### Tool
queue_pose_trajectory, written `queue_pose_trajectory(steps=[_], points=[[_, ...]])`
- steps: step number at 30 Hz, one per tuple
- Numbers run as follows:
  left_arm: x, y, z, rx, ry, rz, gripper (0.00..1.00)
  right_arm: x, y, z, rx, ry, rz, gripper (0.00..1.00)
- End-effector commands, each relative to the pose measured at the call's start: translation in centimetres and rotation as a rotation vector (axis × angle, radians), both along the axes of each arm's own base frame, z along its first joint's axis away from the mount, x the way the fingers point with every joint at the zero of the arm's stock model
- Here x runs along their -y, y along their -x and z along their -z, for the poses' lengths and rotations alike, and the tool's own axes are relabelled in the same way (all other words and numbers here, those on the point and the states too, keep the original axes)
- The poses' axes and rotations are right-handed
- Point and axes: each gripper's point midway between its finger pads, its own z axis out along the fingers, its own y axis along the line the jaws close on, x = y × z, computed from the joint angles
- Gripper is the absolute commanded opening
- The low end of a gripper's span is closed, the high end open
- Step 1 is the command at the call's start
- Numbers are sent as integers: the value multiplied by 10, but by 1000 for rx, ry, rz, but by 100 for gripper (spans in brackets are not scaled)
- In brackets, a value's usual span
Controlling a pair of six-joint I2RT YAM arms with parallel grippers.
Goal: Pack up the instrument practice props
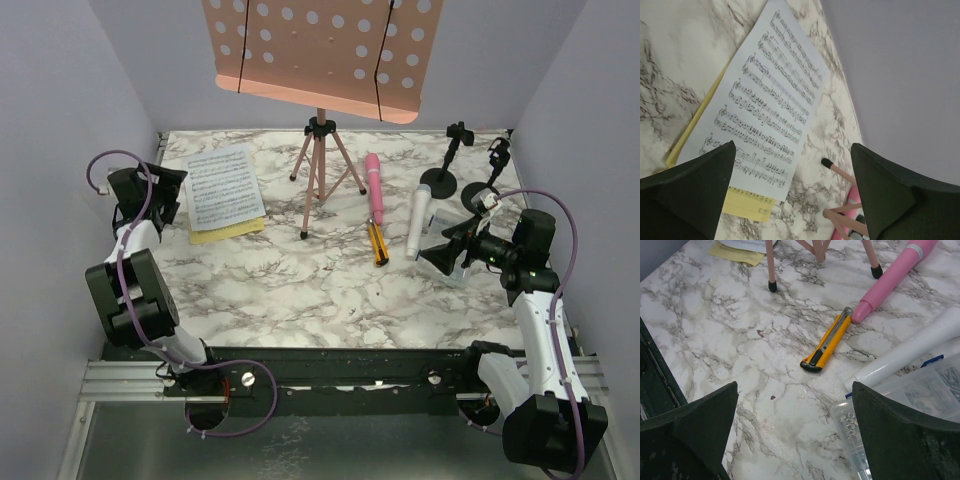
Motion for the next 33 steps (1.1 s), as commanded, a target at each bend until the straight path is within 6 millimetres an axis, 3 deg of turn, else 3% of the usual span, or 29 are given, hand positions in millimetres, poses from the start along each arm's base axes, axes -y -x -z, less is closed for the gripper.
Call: queue_pose_trajectory(steps=[1, 4, 5, 8, 11, 15, 17, 20, 22, 33], points=[[-22, 18, -20, 3, -100, -128, 99, 2, 1, 3, 8, 10, 6, 100], [8, 10, -41, 149, -66, 35, 99, 2, 1, 3, 8, 10, 6, 100], [23, 7, -57, 250, -56, 119, 99, 2, 1, 3, 10, 11, 8, 100], [68, 9, -80, 409, -27, 331, 99, 3, 0, 3, 10, 13, 12, 100], [108, 12, -91, 470, -81, 514, 98, 3, 0, 4, 10, 16, 15, 100], [185, 34, -103, 598, -216, 837, 97, 3, 0, 4, 9, 14, 12, 100], [212, 43, -103, 657, -337, 912, 96, 3, 0, 5, 7, 13, 12, 100], [230, 46, -93, 703, -529, 924, 96, 3, 0, 5, 10, 16, 14, 100], [250, 49, -87, 716, -568, 956, 96, 3, 0, 5, 8, 16, 15, 100], [305, 39, -59, 701, -523, 1029, 84, 3, 0, 5, 9, 15, 11, 100]])
